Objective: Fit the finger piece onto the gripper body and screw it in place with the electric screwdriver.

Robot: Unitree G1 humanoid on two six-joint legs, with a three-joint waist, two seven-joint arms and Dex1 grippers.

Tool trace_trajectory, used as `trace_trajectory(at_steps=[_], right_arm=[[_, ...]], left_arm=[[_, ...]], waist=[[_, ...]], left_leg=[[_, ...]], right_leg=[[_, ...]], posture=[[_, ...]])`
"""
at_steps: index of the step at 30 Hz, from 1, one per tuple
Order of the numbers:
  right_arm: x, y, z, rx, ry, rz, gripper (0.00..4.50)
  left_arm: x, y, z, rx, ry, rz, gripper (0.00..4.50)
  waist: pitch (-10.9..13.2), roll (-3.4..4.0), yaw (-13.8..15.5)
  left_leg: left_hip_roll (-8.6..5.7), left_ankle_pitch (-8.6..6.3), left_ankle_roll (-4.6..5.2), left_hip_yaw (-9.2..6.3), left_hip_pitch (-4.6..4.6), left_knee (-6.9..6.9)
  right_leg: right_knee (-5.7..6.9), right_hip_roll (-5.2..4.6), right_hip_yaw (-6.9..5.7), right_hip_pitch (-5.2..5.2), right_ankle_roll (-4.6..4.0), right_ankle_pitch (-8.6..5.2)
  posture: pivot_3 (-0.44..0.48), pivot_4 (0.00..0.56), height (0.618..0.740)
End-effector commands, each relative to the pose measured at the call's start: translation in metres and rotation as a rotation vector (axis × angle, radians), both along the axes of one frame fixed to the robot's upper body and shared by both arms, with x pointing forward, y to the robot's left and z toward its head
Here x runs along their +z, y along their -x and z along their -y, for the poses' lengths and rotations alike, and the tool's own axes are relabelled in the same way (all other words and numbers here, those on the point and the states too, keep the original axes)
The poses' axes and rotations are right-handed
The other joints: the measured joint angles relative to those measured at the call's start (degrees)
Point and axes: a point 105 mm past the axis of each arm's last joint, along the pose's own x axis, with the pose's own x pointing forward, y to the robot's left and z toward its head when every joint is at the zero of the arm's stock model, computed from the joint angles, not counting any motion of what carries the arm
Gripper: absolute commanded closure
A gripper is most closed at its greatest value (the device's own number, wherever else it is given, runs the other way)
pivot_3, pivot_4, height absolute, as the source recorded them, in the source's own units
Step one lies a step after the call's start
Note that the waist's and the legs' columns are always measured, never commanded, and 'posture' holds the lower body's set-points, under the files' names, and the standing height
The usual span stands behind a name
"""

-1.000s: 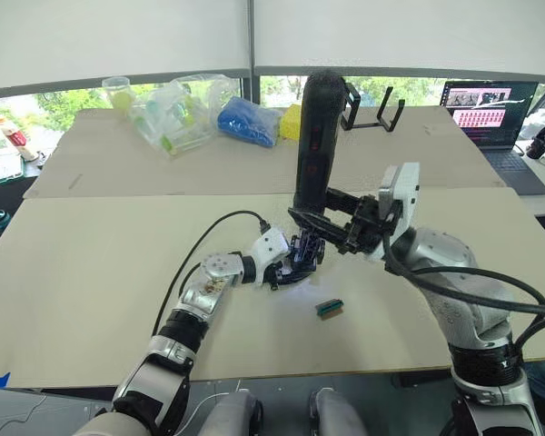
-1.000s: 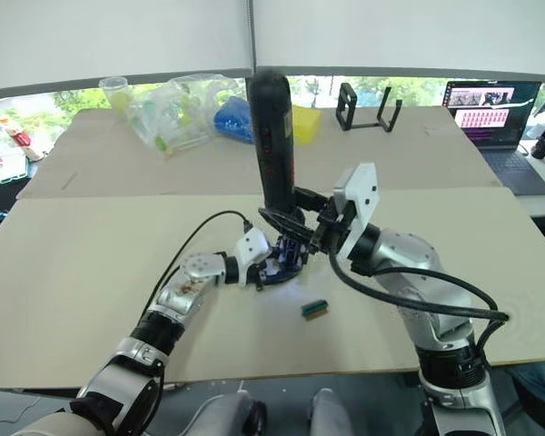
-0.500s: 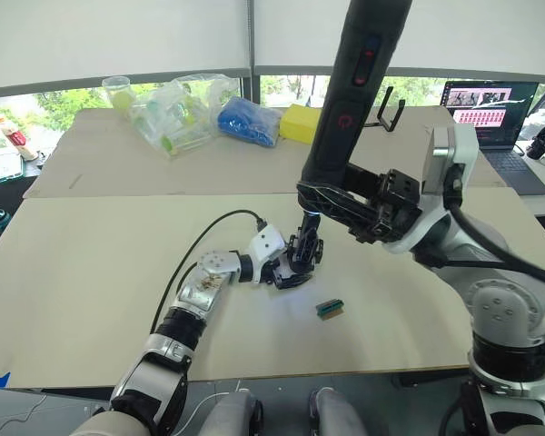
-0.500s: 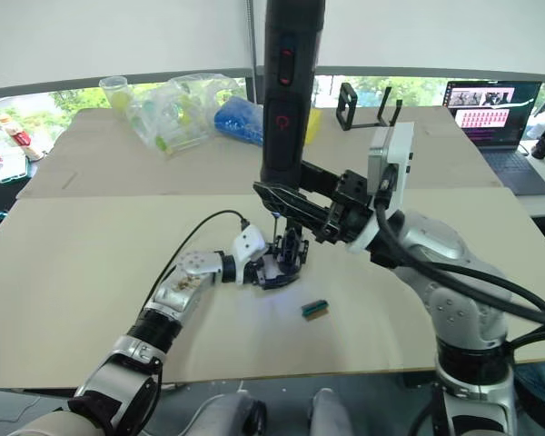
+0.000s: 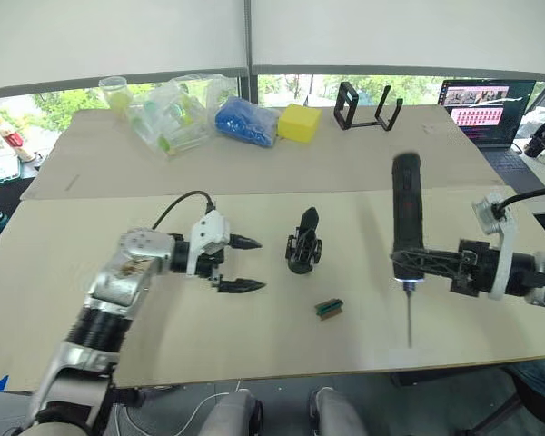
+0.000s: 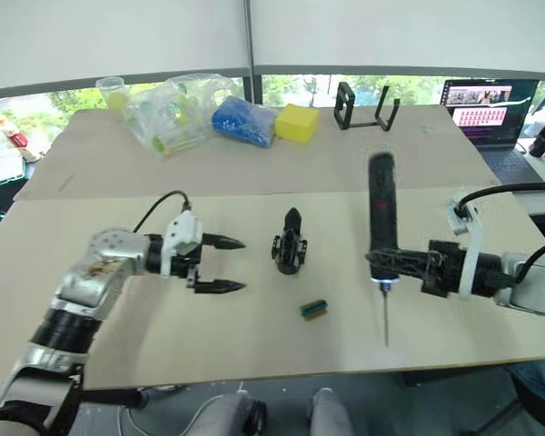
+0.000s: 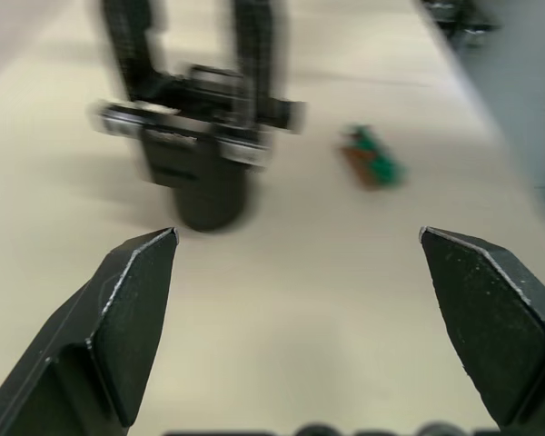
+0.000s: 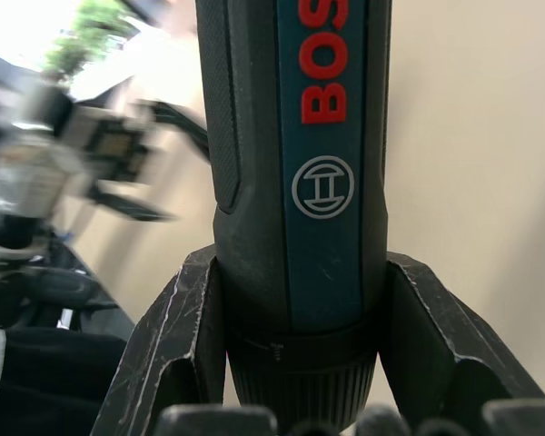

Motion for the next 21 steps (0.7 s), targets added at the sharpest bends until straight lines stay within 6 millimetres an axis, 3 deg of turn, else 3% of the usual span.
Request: trace_trajectory(at_steps=[1,6,8,10,12,13,17,21], right_arm=[[-0.014,-0.009,0.022,-0.057,0.062,-0.068,2.59],[-0.037,-0.020,0.035,-0.055,0.160,-0.123,2.59],[-0.045,-0.023,0.048,-0.029,0.249,-0.066,1.54],[-0.042,-0.028,0.057,-0.008,0.290,0.013,0.82],[-0.025,-0.029,0.067,0.058,0.341,0.176,0.16],[-0.018,-0.029,0.070,0.086,0.355,0.235,0.03],[0.023,-0.012,0.081,0.235,0.414,0.483,0.03],[0.034,0.012,0.101,0.343,0.494,0.552,0.03]], left_arm=[[0.020,0.010,-0.008,-0.029,-0.004,0.037,0.00],[0.024,0.004,-0.018,0.052,0.002,0.038,0.00],[0.019,0.006,-0.025,0.083,-0.012,-0.006,0.00],[0.017,0.010,-0.030,0.097,-0.023,-0.038,0.00],[0.019,0.013,-0.039,0.119,-0.031,-0.061,0.00],[0.020,0.014,-0.043,0.128,-0.032,-0.070,0.00],[0.035,0.016,-0.067,0.209,-0.033,-0.105,0.00],[0.051,0.023,-0.096,0.287,-0.015,-0.097,0.00]], waist=[[0.01,0.03,0.03],[0.16,0.34,0.49],[0.16,0.34,0.53],[0.17,0.35,0.41],[0.17,0.35,0.53],[0.18,0.36,0.62],[0.25,0.46,0.65],[0.28,0.50,0.42]], left_leg=[[0.00,0.00,0.00,0.00,0.00,-0.02],[0.00,0.02,-0.01,0.09,0.01,-0.01],[0.00,0.03,-0.04,0.07,-0.04,-0.02],[0.00,0.03,-0.05,0.09,-0.02,-0.02],[-0.01,0.02,-0.03,0.15,-0.01,-0.02],[-0.02,0.02,-0.02,0.15,-0.02,-0.02],[-0.04,0.01,-0.01,0.17,0.04,-0.02],[0.03,0.04,-0.09,0.17,0.27,-0.10]], right_leg=[[0.00,0.00,0.00,0.00,0.00,0.00],[0.00,0.02,0.01,-0.02,0.00,0.00],[0.01,0.06,-0.06,-0.07,0.00,0.00],[0.02,0.12,-0.16,-0.07,0.01,0.00],[0.02,0.16,-0.30,-0.05,0.02,0.00],[0.02,0.17,-0.33,-0.04,0.03,0.01],[0.02,0.31,-0.37,-0.04,0.05,0.00],[0.04,0.33,-0.34,0.10,0.04,0.00]], posture=[[0.000,0.150,0.740],[0.000,0.150,0.740],[0.000,0.150,0.740],[0.000,0.150,0.740],[0.000,0.150,0.740],[0.000,0.150,0.740],[0.000,0.150,0.740],[0.000,0.150,0.740]])
